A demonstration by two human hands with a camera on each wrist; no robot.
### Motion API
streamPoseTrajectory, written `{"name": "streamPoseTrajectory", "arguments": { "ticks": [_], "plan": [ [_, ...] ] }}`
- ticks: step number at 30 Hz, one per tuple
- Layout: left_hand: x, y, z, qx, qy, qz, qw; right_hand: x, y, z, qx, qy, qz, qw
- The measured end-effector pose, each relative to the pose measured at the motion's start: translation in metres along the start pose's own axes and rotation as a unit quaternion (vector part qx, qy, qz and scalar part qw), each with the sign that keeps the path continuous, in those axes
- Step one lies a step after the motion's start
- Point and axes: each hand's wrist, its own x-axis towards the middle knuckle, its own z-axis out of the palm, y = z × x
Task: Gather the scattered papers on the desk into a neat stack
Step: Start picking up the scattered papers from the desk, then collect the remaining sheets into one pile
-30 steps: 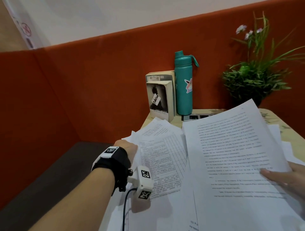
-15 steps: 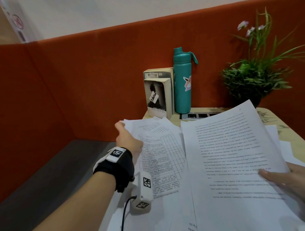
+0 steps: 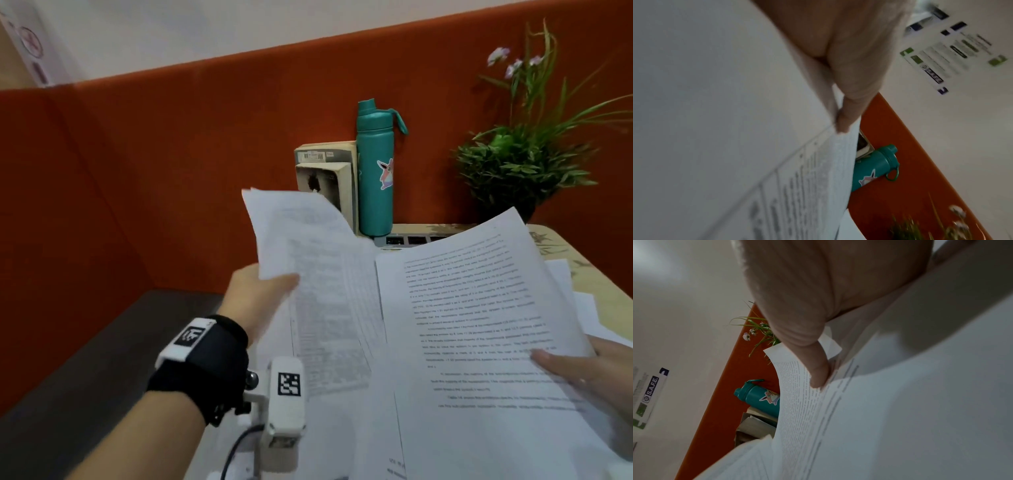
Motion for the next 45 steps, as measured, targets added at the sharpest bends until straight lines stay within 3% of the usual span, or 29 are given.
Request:
{"name": "streamPoseTrajectory", "arguments": {
  "ticks": [1, 2, 4, 7, 10, 14, 18, 22, 28, 32, 38, 43, 45],
  "plan": [
    [0.003, -0.001, -0.003, -0.021, -0.017, 0.0, 1.0, -0.014, -0.005, 0.009, -0.031, -0.022, -0.006, 0.999],
    [-0.002, -0.001, -0.003, -0.028, -0.046, -0.012, 0.998, -0.019, 0.006, 0.015, -0.067, 0.035, 0.027, 0.997],
    [-0.01, -0.005, 0.0, 0.001, -0.097, -0.037, 0.995, -0.018, -0.001, 0.013, -0.04, 0.03, -0.022, 0.999],
    [-0.01, -0.002, -0.005, 0.049, -0.034, 0.01, 0.998, -0.022, -0.003, 0.014, -0.064, 0.02, -0.029, 0.997],
    [-0.005, 0.032, -0.031, 0.046, 0.041, 0.072, 0.996, -0.023, -0.004, 0.013, -0.046, 0.038, -0.01, 0.998],
    [-0.019, 0.093, -0.066, 0.173, 0.059, 0.2, 0.963, -0.02, -0.005, 0.014, -0.028, 0.074, -0.013, 0.997],
    [-0.034, 0.15, -0.09, 0.127, 0.048, 0.259, 0.956, -0.025, -0.012, 0.024, 0.016, 0.093, -0.048, 0.994],
    [-0.023, 0.158, -0.086, 0.043, -0.015, 0.167, 0.985, -0.037, -0.036, 0.033, 0.001, 0.093, -0.097, 0.991],
    [-0.008, 0.071, -0.014, -0.035, -0.126, -0.003, 0.991, -0.053, -0.066, 0.055, -0.015, 0.066, -0.163, 0.984],
    [-0.008, 0.038, 0.016, -0.035, -0.167, -0.013, 0.985, -0.06, -0.075, 0.065, 0.005, 0.037, -0.18, 0.983],
    [-0.012, 0.031, 0.034, -0.084, -0.193, -0.032, 0.977, -0.056, -0.078, 0.071, 0.004, 0.015, -0.196, 0.981],
    [-0.015, 0.035, 0.043, -0.103, -0.199, -0.003, 0.975, -0.059, -0.085, 0.086, -0.102, -0.009, -0.177, 0.979],
    [-0.013, 0.037, 0.039, -0.129, -0.203, -0.006, 0.971, -0.059, -0.087, 0.087, -0.091, 0.005, -0.191, 0.977]
  ]
}}
